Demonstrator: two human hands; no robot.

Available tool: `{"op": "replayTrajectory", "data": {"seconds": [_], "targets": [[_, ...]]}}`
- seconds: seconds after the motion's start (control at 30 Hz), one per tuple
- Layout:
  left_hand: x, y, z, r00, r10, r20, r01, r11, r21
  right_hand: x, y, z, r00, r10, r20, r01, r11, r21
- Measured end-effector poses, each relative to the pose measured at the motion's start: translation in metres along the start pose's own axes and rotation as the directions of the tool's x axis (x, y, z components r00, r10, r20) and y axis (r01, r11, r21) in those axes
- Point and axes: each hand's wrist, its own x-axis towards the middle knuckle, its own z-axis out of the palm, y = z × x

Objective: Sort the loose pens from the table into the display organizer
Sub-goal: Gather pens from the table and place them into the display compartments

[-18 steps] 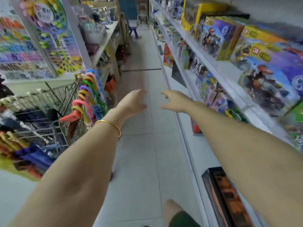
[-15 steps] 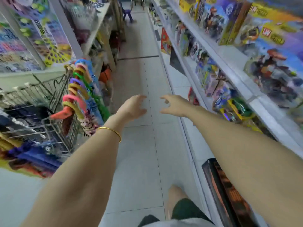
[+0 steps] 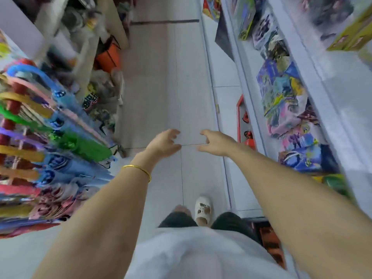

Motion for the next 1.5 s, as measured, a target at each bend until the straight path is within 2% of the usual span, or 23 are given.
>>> {"op": "replayTrajectory", "data": {"seconds": [0.17, 0.27, 0.37, 0.6, 0.83, 1.1, 1.27, 1.5], "targets": [[0.104, 0.008, -0.044, 0.997, -0.075, 0.037, 0.076, 0.997, -0.025, 0.105, -0.004, -0.072, 0.988, 0.005, 0.152, 0.002, 0.999, -0.045], [0.183, 0.011, -0.081, 0.995, -0.088, 0.052, 0.090, 0.995, -0.033, 0.184, -0.014, -0.116, 0.981, 0.008, 0.193, 0.002, 0.999, -0.051], [0.275, 0.013, -0.130, 0.995, -0.081, 0.060, 0.083, 0.996, -0.032, 0.270, -0.029, -0.175, 0.985, 0.011, 0.173, 0.001, 0.997, -0.071], [0.477, 0.051, -0.286, 0.997, -0.070, 0.031, 0.070, 0.997, -0.025, 0.451, -0.077, -0.337, 0.992, 0.010, 0.122, -0.011, 1.000, 0.003], [0.670, 0.093, -0.394, 0.996, -0.069, 0.052, 0.068, 0.998, 0.020, 0.626, -0.079, -0.479, 0.993, 0.005, 0.121, -0.007, 1.000, 0.014], [0.877, 0.151, -0.523, 0.993, -0.121, -0.012, 0.120, 0.992, -0.030, 0.827, -0.091, -0.670, 0.991, -0.048, 0.127, 0.056, 0.997, -0.060], [0.995, 0.156, -0.597, 0.985, -0.169, -0.036, 0.168, 0.985, -0.030, 0.950, -0.115, -0.756, 0.985, -0.073, 0.154, 0.094, 0.987, -0.134], [1.195, 0.155, -0.713, 0.985, -0.164, -0.049, 0.159, 0.984, -0.086, 1.146, -0.149, -0.878, 0.987, -0.069, 0.148, 0.098, 0.976, -0.193]]}}
